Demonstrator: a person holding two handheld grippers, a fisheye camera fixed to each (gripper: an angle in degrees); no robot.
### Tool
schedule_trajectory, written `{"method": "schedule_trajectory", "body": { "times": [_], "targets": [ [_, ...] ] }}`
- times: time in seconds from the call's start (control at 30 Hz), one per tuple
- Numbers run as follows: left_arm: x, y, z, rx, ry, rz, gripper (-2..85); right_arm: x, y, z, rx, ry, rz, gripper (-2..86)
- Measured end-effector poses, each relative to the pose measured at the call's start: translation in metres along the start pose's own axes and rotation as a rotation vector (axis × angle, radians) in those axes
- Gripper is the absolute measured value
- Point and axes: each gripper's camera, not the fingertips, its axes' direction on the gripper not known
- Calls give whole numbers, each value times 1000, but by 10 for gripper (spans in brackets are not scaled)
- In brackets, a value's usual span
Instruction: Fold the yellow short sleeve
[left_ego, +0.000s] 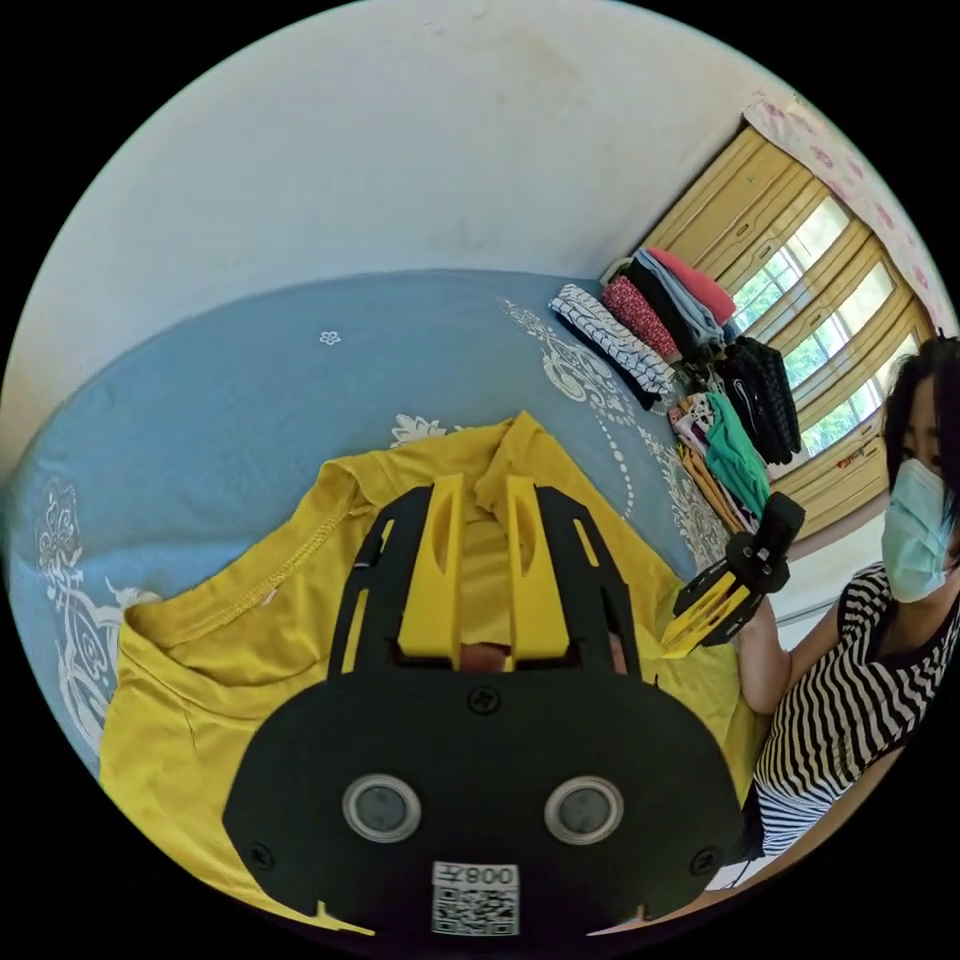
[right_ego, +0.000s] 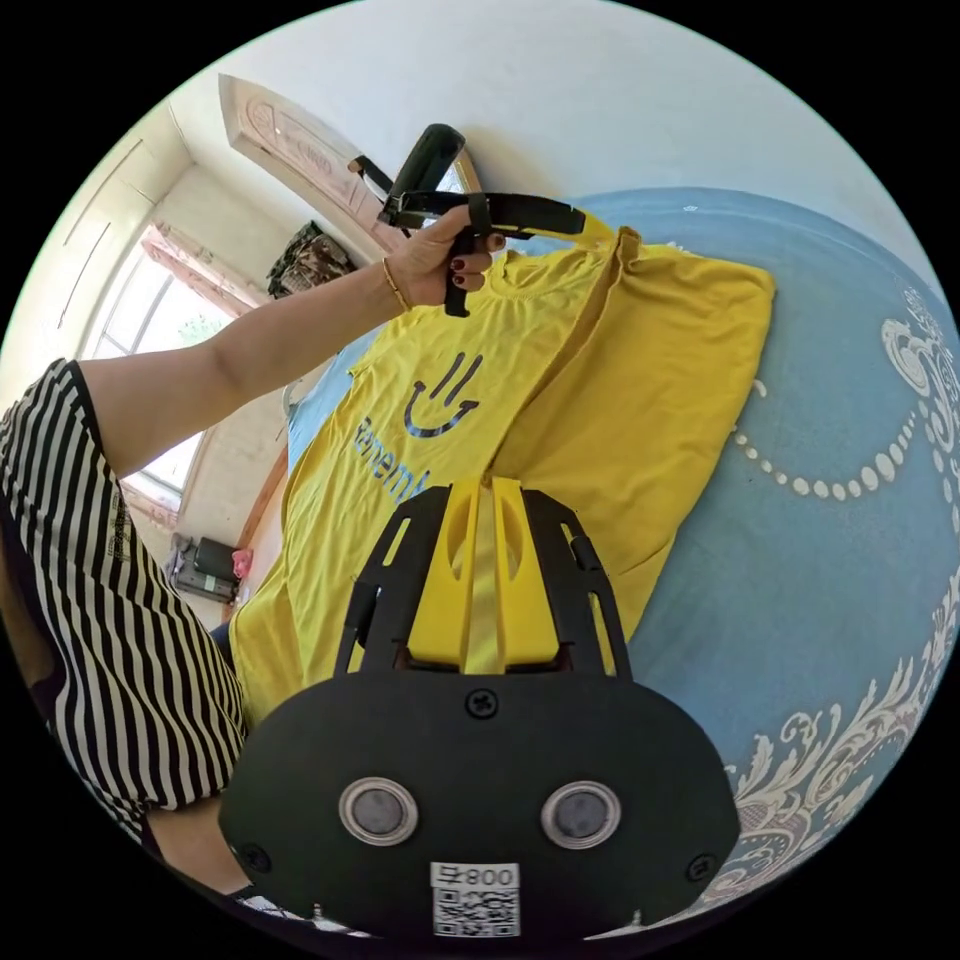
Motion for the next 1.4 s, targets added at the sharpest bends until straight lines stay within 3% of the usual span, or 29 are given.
{"method": "schedule_trajectory", "body": {
  "times": [0.13, 0.3, 0.47, 0.9, 1.2, 1.4],
  "targets": [
    [1, 7, -3, 82, 145, 10, 75, -2, -10, 19, -95, -15, -11, 14],
    [4, 15, 37, -195, -118, 45, 53, -5, -14, 13, -62, 3, -6, 7],
    [10, 3, 29, -46, 24, 93, 53, 2, -1, -22, 84, 115, 94, 13],
    [28, -60, 122, -264, -191, 197, 60, -7, 9, -41, 96, 412, 188, 68],
    [28, -68, 115, -138, -136, 128, 9, -10, 6, -35, 54, 394, 185, 54],
    [12, -73, 123, -112, -94, 37, 6, 4, 25, -57, 172, 336, 331, 16]
  ]
}}
